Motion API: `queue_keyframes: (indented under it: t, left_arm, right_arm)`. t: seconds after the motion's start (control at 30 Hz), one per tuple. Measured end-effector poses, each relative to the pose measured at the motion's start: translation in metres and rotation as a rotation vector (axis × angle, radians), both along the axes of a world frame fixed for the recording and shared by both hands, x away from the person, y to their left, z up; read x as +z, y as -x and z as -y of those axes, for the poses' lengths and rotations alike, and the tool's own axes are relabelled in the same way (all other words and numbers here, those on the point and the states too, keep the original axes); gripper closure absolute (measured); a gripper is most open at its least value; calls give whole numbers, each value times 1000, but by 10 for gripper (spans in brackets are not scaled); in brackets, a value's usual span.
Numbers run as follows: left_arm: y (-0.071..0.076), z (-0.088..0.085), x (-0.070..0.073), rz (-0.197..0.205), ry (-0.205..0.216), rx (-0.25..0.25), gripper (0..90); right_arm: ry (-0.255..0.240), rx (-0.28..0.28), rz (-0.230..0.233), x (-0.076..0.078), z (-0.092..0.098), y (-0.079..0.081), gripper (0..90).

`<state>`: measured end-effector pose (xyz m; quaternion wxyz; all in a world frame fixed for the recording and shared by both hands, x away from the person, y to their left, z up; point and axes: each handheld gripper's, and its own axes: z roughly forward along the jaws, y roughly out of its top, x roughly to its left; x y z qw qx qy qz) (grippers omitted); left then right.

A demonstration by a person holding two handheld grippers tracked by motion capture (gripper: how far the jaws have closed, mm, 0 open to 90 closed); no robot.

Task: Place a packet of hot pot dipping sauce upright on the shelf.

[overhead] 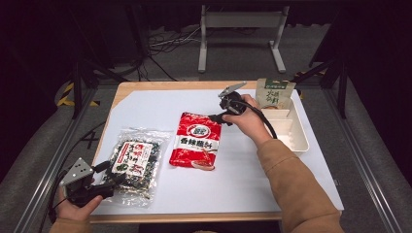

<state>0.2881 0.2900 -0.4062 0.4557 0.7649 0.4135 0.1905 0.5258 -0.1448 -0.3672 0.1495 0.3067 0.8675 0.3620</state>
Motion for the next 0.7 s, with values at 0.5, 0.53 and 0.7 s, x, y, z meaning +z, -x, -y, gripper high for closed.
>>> queue_keyframes:
  t: [0.5, 0.53, 0.7]
  left_arm:
    - [-1, 1, 0, -4, 0, -8, 259]
    - [-1, 1, 0, -3, 0, -6, 259]
    - [-1, 0, -1, -3, 4, -5, 259]
  right_arm:
    - [6, -25, -62, -36, 0, -19, 331]
    - [6, -26, -65, -38, 1, -20, 332]
    - [10, -44, -93, -47, 0, -25, 335]
